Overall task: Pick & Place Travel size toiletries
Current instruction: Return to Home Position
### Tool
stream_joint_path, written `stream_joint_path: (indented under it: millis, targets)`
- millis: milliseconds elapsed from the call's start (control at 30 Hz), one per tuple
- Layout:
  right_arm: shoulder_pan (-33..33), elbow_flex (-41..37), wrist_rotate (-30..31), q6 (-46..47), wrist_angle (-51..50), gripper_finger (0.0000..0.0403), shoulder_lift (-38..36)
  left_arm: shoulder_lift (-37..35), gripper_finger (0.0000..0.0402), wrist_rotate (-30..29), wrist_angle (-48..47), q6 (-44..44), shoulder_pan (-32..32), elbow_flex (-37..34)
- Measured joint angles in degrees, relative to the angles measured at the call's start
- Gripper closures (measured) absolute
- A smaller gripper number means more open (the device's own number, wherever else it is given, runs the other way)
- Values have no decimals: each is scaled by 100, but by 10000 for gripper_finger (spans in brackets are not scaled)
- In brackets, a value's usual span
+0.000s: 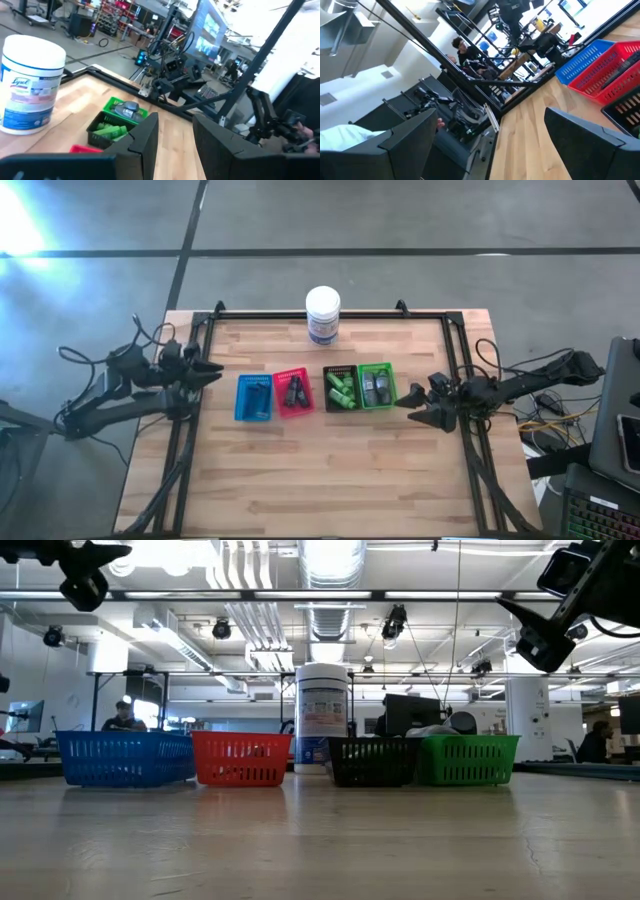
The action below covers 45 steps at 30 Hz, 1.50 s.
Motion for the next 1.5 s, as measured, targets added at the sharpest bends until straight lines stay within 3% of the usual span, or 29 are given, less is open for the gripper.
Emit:
stream_joint_path:
  millis: [300, 533, 1167, 1500]
  targets:
    - [0, 2, 1, -1, 0, 39, 0, -829, 275, 192, -1114, -27, 0, 6]
    - [-4, 2, 1, 0, -5, 39, 0, -624, 275, 159, -1932, 291, 0, 70]
    - [-4, 7, 2, 0, -25, 39, -224, -375, 275, 141, -1911, 220, -1, 9]
    - [-145, 7, 2, -43, -44, 39, -1427, -375, 275, 144, -1911, 221, -1, 9]
